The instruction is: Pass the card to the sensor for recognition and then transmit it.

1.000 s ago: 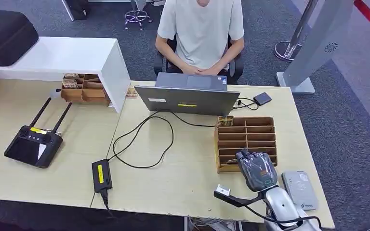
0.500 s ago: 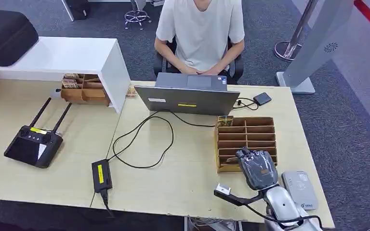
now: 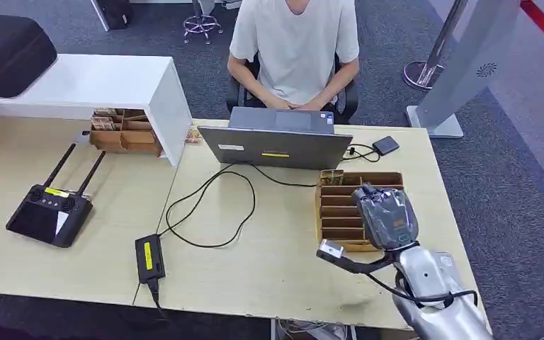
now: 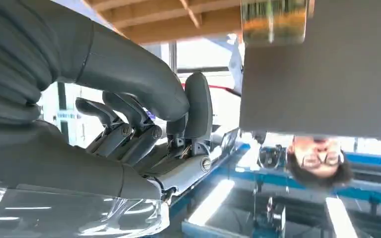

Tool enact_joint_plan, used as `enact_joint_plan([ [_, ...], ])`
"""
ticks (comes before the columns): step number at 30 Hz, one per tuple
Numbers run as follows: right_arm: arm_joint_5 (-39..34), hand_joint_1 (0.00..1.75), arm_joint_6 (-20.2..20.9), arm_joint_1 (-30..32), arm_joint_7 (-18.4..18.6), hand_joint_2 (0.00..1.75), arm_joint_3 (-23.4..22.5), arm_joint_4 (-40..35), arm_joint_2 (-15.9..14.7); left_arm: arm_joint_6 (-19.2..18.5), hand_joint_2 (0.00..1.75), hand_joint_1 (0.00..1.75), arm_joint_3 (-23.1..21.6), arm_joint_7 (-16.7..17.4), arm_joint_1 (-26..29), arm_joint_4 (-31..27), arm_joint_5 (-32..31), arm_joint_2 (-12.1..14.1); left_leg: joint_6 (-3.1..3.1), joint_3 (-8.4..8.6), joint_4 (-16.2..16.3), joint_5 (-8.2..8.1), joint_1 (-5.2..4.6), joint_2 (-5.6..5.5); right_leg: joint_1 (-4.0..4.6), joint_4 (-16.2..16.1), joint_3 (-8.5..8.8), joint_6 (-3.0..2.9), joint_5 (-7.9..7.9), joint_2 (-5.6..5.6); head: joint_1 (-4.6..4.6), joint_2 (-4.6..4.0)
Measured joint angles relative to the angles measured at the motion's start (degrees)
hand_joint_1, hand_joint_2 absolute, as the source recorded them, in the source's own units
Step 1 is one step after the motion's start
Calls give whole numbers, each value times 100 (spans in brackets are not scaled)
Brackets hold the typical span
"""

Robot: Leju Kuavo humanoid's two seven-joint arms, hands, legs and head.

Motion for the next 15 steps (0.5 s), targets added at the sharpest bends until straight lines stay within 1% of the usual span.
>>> enact_joint_plan([
  [7, -2, 175, 72, -300, 13, 175, 0, -166, -44, -2, 175, 0, -85, 20, -14, 0, -7, -13, 0, 0, 0, 0, 0, -1, 1, 0, 0, 0, 0, -1, 2, 0],
  [15, -2, 175, 79, -372, 13, 175, 0, -219, -59, -2, 175, 0, -131, 22, -19, 0, -7, -15, 0, 0, 0, 0, 0, -1, 1, -1, 0, 0, 0, -1, 0, 0],
])
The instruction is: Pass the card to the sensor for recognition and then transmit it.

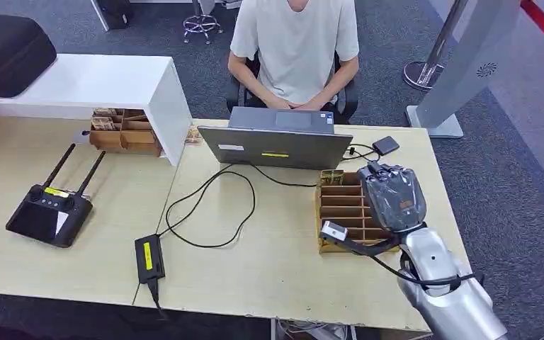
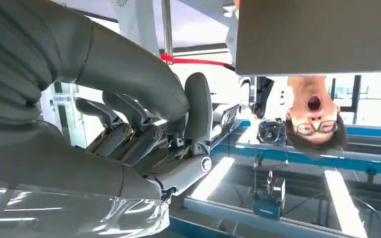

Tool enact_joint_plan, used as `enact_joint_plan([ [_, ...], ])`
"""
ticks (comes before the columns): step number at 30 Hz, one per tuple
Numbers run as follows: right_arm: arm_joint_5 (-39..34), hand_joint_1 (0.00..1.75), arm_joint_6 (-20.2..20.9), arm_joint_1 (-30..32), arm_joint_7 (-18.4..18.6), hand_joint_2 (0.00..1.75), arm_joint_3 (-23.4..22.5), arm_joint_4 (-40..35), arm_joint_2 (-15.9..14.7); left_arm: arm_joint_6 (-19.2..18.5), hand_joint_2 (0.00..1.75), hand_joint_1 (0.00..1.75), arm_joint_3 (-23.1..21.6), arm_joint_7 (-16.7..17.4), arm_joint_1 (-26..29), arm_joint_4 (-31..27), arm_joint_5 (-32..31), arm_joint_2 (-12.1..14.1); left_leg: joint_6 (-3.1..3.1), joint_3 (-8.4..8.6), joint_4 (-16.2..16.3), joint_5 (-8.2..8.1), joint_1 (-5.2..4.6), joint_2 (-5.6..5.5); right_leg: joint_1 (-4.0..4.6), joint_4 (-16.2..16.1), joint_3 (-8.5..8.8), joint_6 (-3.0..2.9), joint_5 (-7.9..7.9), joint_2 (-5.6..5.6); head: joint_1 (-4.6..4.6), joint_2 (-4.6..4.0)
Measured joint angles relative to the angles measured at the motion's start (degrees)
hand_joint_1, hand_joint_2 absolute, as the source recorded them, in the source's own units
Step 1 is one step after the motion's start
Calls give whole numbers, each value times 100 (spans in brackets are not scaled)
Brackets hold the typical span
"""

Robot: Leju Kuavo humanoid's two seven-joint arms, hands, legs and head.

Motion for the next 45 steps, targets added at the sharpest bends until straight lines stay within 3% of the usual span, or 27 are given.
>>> enact_joint_plan([
  [17, 9, 175, 59, -25, 2, 175, 35, -149, -138, -4, 175, 0, -9, 11, -1, 0, 20, 0, 0, 0, 0, 0, 0, -1, 0, -1, -1, 0, 0, -1, 0, 0],
  [24, 9, 175, 286, 36, 59, 175, 35, -151, -286, -2, 175, 0, -24, 13, -2, 0, 44, -2, 0, -1, 1, 0, 0, -1, 0, -2, -1, 0, 0, -3, 0, 0],
  [27, -113, 175, 709, 28, 74, 175, 35, -177, -493, 7, 175, 0, -31, 13, 2, 0, 109, -2, 0, -1, 2, 0, -1, -3, -1, -2, 1, 1, 1, -4, 0, 0],
  [30, -540, 175, 1362, 10, 11, 175, 42, -392, -938, 26, 175, 0, -31, 13, 8, 0, 217, 0, 2, -7, 3, 1, -4, -15, -4, -2, 2, 1, 1, -17, 2, 0],
  [34, -765, 175, 1548, 14, -37, 175, 39, -835, -1414, 33, 175, 0, -31, 11, 13, 0, 271, 2, 2, -7, 3, -1, -6, -11, -5, -3, -1, 2, 1, -8, 0, 0],
  [35, -774, 0, 1565, 18, -37, 175, 39, -916, -1487, 33, 175, 0, -31, 9, 12, 0, 275, 2, 2, -7, 3, -1, -6, -12, -5, -3, -3, 2, 1, -10, 0, 0],
  [45, -778, 0, 1576, 66, 26, 175, 48, -1329, -1849, 186, 175, 0, -31, -146, 45, 11, 278, 2, 1, -8, 2, 0, -4, -12, -3, -2, -3, 1, 0, -11, 0, 0],
])
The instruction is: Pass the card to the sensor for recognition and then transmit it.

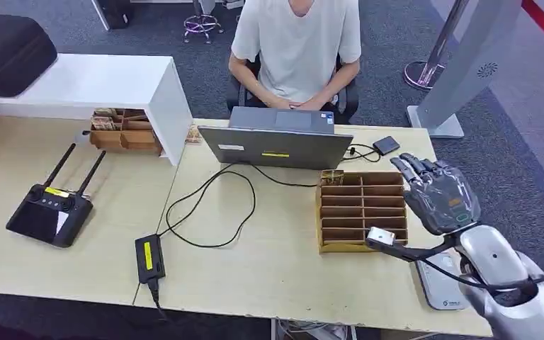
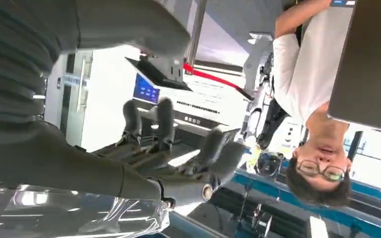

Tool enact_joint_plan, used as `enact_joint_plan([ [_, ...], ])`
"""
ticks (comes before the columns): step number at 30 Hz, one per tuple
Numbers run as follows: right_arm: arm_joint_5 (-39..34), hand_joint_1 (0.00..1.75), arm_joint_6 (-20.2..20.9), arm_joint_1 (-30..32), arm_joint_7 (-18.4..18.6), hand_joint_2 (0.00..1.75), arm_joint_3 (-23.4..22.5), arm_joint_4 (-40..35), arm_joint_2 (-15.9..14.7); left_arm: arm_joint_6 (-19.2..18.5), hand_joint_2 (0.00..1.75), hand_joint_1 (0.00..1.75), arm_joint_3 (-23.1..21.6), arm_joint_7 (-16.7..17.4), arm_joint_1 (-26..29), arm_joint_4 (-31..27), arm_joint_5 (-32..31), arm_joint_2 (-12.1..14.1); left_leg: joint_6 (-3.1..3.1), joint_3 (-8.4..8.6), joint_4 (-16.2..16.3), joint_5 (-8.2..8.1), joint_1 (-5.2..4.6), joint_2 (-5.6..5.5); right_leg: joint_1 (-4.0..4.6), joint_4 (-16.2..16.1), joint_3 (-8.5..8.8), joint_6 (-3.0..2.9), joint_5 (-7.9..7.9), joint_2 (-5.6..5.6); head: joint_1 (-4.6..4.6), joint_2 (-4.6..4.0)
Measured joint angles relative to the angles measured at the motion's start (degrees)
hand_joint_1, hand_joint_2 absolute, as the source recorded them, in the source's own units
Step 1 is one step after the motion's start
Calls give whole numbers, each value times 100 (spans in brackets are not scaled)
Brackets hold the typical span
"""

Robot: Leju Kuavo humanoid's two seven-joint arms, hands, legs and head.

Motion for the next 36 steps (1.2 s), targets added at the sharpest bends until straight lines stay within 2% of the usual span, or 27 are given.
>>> enact_joint_plan([
  [9, 0, 0, 28, 4, 11, 175, 0, -166, -144, 15, 175, 0, 0, 24, 3, 0, 7, -2, 0, 0, 0, 0, -3, 0, -2, -1, 1, 0, 0, 0, 0, 0],
  [16, -181, 0, 370, 5, 50, 175, -24, -593, -512, 0, 175, 0, 0, 59, 3, 0, 83, -2, 0, 0, 0, 0, -3, 0, -3, -1, 0, 0, 0, 0, 0, 0],
  [20, -385, 0, 860, 5, 68, 175, -17, -879, -794, 2, 175, 0, 0, 59, 7, 0, 166, -2, 1, 0, 0, 0, -4, -2, -3, -2, 0, 1, 0, -4, 2, 0],
  [22, -797, 0, 1505, -29, 116, 175, 11, -1071, -1082, 9, 175, 0, 0, 57, 13, 2, 236, 0, 2, -2, 1, -1, -7, -4, -5, -2, 0, 1, 0, -9, 2, 0],
  [25, -1964, 0, 2871, -251, 251, 175, 122, -1468, -1773, 39, 175, 0, 0, 55, 26, 4, 393, 2, 3, -6, 1, -1, -13, -4, -11, -2, -2, 1, 0, -10, -2, 0],
  [27, -2653, 0, 3495, -415, 358, 175, 190, -1739, -2219, 57, 175, 0, 0, 52, 33, 7, 489, 2, 3, -5, 1, -1, -14, -5, -11, -2, -3, 1, 0, -10, 0, 0],
  [28, -2928, 0, 3682, -480, 431, 175, 219, -1882, -2431, 74, 175, 0, 0, 46, 40, 11, 536, 2, 3, -6, 1, -1, -16, -6, -13, -2, -3, 2, -1, -11, -2, 0],
  [32, -3492, 0, 3814, -544, 695, 175, 306, -2447, -3199, 107, 175, 0, 0, 37, 50, 15, 649, 2, 6, -6, 0, -5, -16, -5, -12, -2, -3, 3, -2, -11, -4, 0],
  [36, -3663, 0, 3805, -513, 839, 175, 334, -2796, -3701, 122, 175, 0, 0, 37, 55, 15, 684, 2, 6, -5, -1, -5, -14, -3, -10, -2, -5, 6, -5, -8, 0, 0],
])
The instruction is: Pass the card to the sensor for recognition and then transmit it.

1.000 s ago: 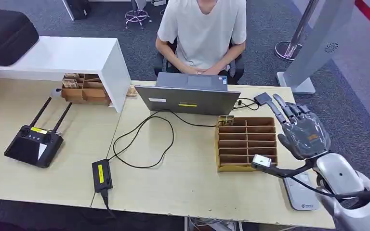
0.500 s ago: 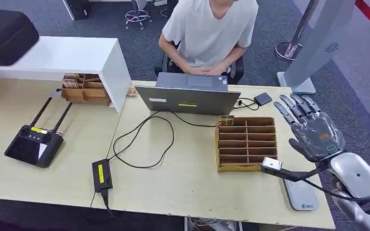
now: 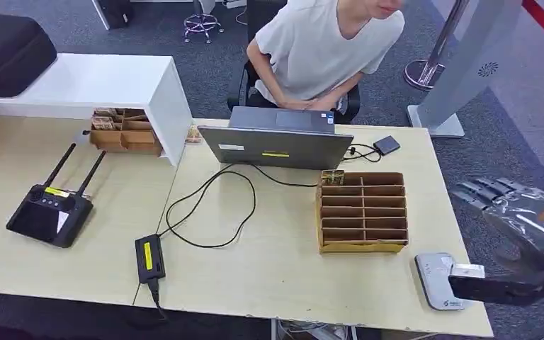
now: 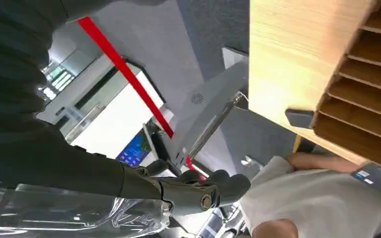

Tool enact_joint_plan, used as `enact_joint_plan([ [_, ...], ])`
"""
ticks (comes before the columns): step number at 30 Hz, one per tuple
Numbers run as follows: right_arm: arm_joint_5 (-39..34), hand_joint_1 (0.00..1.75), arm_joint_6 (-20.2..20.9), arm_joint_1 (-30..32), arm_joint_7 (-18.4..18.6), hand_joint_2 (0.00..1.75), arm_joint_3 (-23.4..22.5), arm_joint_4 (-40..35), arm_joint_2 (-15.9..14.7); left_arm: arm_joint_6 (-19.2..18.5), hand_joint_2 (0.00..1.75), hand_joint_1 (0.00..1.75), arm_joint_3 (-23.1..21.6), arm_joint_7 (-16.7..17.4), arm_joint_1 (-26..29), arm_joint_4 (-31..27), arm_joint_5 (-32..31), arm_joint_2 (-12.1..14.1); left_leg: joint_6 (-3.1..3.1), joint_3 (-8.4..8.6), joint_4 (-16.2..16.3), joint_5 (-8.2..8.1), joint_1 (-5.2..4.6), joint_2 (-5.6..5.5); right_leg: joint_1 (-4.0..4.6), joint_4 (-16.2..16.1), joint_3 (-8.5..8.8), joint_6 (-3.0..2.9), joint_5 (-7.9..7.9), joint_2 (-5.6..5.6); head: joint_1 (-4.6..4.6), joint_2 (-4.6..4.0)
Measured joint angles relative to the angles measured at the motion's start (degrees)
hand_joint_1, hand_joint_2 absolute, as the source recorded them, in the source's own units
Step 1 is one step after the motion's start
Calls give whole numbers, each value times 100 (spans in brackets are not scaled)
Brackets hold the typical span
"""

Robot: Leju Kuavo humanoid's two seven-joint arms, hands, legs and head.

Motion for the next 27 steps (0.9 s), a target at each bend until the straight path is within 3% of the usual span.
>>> enact_joint_plan([
  [6, -24, 0, 0, 27, 37, 175, 66, -244, -369, 4, 175, 0, 0, -20, 3, 0, 4, 0, 0, 1, 0, 0, 1, 0, 0, 1, 2, 0, 1, 0, 0, 0],
  [17, -157, 0, -116, 117, -79, 175, 140, -450, -522, 15, 175, 0, 0, -39, 8, 2, 79, 0, 0, 1, 0, 0, 1, -1, 0, 0, 2, 0, 0, -1, -2, 0],
  [20, 95, 0, -672, 455, -199, 175, 208, -443, -445, 15, 175, 0, 0, -52, 9, 2, 87, -2, 0, 1, -2, 0, 3, -3, 3, 0, 4, 1, -3, -4, -4, 0],
  [22, 554, 0, -1456, 1063, -253, 175, 201, -383, -230, 15, 175, 0, 0, -52, 9, 2, 87, 0, 0, 1, -1, 0, 14, -7, 14, -2, 10, 0, -3, -9, 7, 0],
  [24, 1026, 0, -1957, 1672, -323, 175, 147, -304, 56, 15, 175, 0, 0, -52, 9, 2, 90, -2, 0, 0, -2, 0, 14, -16, 13, -2, 12, 0, -3, -16, -5, 0],
  [27, 1478, 0, -2221, 2341, -376, 175, 35, -183, 475, 15, 175, 0, 0, -52, 10, 2, 96, -2, 0, 0, -1, 0, 10, -17, 7, -1, 7, -1, -5, -18, 2, 0],
])
